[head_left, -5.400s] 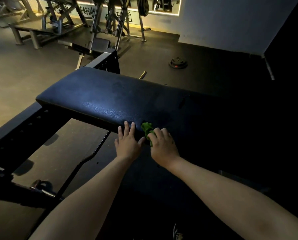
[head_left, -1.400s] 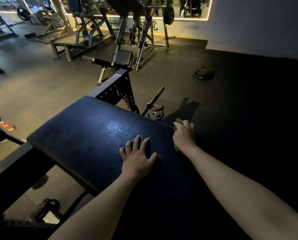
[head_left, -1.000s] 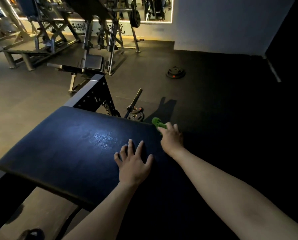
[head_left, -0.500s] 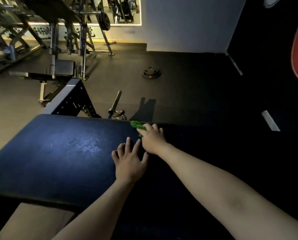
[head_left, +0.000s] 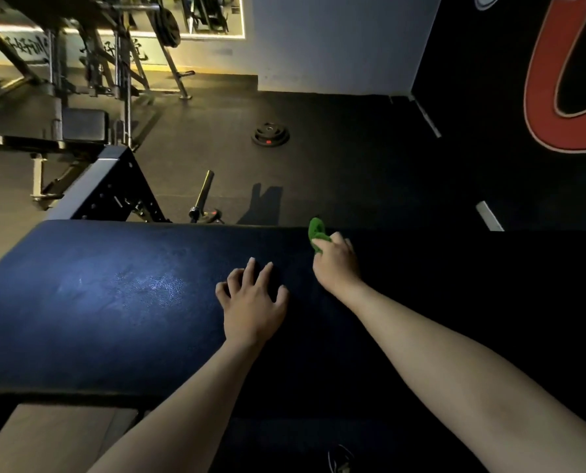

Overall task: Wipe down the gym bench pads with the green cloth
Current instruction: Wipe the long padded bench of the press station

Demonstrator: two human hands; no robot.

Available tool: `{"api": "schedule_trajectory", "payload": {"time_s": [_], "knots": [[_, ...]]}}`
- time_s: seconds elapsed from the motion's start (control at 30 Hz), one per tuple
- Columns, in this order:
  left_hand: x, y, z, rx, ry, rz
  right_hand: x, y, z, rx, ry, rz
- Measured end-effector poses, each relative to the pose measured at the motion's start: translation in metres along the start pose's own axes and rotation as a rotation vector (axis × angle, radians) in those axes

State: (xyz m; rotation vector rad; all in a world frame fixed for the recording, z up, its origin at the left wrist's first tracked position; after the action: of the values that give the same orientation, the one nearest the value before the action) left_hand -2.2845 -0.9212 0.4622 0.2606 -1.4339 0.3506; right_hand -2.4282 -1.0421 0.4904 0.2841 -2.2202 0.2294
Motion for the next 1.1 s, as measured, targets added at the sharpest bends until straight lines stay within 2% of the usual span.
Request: {"api": "schedule_trajectory", "payload": {"time_s": [0.17, 0.4, 0.47, 0.53, 0.6, 0.67, 0.73, 0.8, 0.87, 1.0, 1.1], "knots": [[0.000, 0.001, 0.000, -0.023, 0.029, 0.003, -0.005, 0.052, -0.018, 0.153, -0.034, -0.047], [0.004, 0.004, 0.000, -0.073, 0.176, 0.054, 0.002, 0.070, -0.025, 0.148, -0.094, -0.204], [0.011, 0.005, 0.004, -0.138, 0.324, 0.086, 0.008, 0.060, -0.029, 0.085, -0.259, -0.132], [0.020, 0.007, 0.018, -0.260, 0.603, 0.047, 0.017, 0.052, -0.036, -0.063, -0.591, -0.072], [0.023, 0.007, 0.031, -0.301, 0.871, -0.032, 0.019, 0.049, -0.044, -0.181, -0.861, -0.168], [0.022, -0.001, 0.034, -0.191, 0.931, 0.030, 0.018, 0.046, -0.044, -0.193, -0.961, -0.276], [0.020, -0.011, 0.032, -0.073, 0.895, 0.062, 0.018, 0.045, -0.040, -0.151, -0.909, -0.379], [0.021, -0.016, 0.032, 0.001, 0.880, 0.018, 0.020, 0.041, -0.033, -0.066, -0.700, -0.406], [0.023, -0.019, 0.033, 0.044, 0.851, 0.008, 0.022, 0.033, -0.030, 0.036, -0.554, -0.380], [0.025, -0.028, 0.048, 0.082, 0.811, 0.071, 0.025, 0.007, -0.021, 0.188, -0.430, -0.273], [0.018, -0.042, 0.067, 0.011, 0.565, 0.059, 0.033, -0.014, -0.014, 0.332, -0.224, -0.156]]}}
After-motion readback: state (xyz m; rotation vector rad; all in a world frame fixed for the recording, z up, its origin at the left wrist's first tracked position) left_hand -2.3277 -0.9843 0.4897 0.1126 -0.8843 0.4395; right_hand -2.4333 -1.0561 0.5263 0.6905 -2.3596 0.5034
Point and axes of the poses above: each hand's wrist, its own y-axis away from the middle knuckle, its own x-axis out of the back of the hand, z = x × y, the point moved 2 cm from there along -y, towards the middle knuckle, and after that the axes turned 12 degrees about -y, right-handed, at the moved point
